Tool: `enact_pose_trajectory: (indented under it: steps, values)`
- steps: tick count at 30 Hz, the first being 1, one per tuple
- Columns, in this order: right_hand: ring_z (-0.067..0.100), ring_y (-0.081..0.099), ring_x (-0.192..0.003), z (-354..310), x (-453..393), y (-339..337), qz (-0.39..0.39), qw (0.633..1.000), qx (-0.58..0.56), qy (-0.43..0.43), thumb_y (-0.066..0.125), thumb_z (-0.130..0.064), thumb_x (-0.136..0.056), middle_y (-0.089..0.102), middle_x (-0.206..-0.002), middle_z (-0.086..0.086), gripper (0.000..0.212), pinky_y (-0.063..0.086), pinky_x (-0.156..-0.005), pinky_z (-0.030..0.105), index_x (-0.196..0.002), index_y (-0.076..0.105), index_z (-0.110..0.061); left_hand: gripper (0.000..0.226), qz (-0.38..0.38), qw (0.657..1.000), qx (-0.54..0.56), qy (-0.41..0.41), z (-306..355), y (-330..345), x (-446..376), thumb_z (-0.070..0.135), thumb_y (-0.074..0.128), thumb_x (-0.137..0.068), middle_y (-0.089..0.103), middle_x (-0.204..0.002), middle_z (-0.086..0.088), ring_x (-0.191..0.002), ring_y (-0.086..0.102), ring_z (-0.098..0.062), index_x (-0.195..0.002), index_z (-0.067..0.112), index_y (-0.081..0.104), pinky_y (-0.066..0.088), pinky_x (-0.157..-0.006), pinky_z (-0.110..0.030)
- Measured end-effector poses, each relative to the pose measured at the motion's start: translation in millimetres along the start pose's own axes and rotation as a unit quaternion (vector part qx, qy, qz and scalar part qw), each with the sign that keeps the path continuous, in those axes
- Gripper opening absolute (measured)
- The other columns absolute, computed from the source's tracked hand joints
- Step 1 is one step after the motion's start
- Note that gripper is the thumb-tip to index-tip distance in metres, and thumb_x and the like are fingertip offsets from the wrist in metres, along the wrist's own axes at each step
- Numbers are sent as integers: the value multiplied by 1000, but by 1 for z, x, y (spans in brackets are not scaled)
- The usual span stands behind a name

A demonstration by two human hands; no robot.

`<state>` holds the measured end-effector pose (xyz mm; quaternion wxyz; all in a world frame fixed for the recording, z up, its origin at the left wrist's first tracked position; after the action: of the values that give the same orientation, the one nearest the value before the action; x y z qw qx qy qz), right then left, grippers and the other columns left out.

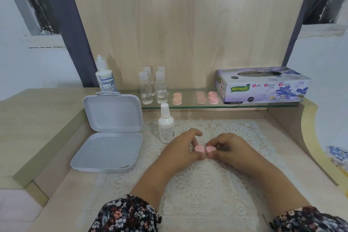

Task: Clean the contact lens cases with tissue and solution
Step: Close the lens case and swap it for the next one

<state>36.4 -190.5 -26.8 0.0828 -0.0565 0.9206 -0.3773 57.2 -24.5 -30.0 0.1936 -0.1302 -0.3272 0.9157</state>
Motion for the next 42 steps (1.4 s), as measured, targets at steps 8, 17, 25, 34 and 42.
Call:
enact_pose_trajectory:
  steps: [8, 17, 25, 34, 42]
  values:
    - [-1, 58, -84, -4, 3, -1, 1, 1000, -12, -7, 77, -29, -79, 64, -86, -15, 14, 44, -75, 19, -84, 72, -41, 48, -17, 1000, 25, 8, -2, 1, 0, 22, 64, -91, 66, -111, 20, -56, 50, 11, -130, 43, 46, 40, -68, -20]
    - [-4, 56, -85, -6, 4, -2, -1, 1000, -11, -7, 77, -30, -79, 63, -86, -18, 13, 43, -74, 18, -83, 73, -41, 53, -1, 1000, 16, 12, 0, -2, 2, 34, 69, -83, 60, -106, 18, -55, 49, 6, -130, 42, 44, 40, -64, -20]
    - [0, 58, -85, -5, 3, -1, -1, 1000, -8, -4, 77, -31, -79, 63, -87, -16, 13, 45, -75, 20, -84, 72, -41, 50, -1, 1000, 10, 6, 0, 0, 1, 25, 68, -85, 61, -102, 19, -56, 48, 4, -127, 41, 47, 42, -65, -22]
    - [-2, 58, -84, -5, 3, -1, -1, 1000, -9, -2, 78, -29, -78, 63, -88, -16, 13, 45, -75, 18, -84, 72, -40, 48, -1, 1000, 5, 15, 1, -3, 4, 29, 67, -83, 54, -113, 22, -60, 47, -1, -124, 43, 45, 45, -67, -22]
    - [-2, 60, -81, -3, 2, 0, 3, 1000, -24, 2, 79, -28, -77, 64, -86, -15, 13, 47, -71, 18, -85, 74, -37, 16, 16, 1000, -26, 5, 4, -1, 2, 29, 69, -84, 56, -101, 16, -77, 50, 2, -98, 31, 64, 47, -78, -25]
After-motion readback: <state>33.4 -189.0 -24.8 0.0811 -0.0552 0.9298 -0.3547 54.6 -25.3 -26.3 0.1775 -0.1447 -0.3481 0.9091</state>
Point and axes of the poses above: each hand's wrist, its own x-axis away from the middle knuckle, its own y-axis out of the palm, z = x × y, the point moved 5 cm from there along -x, towards the middle knuckle
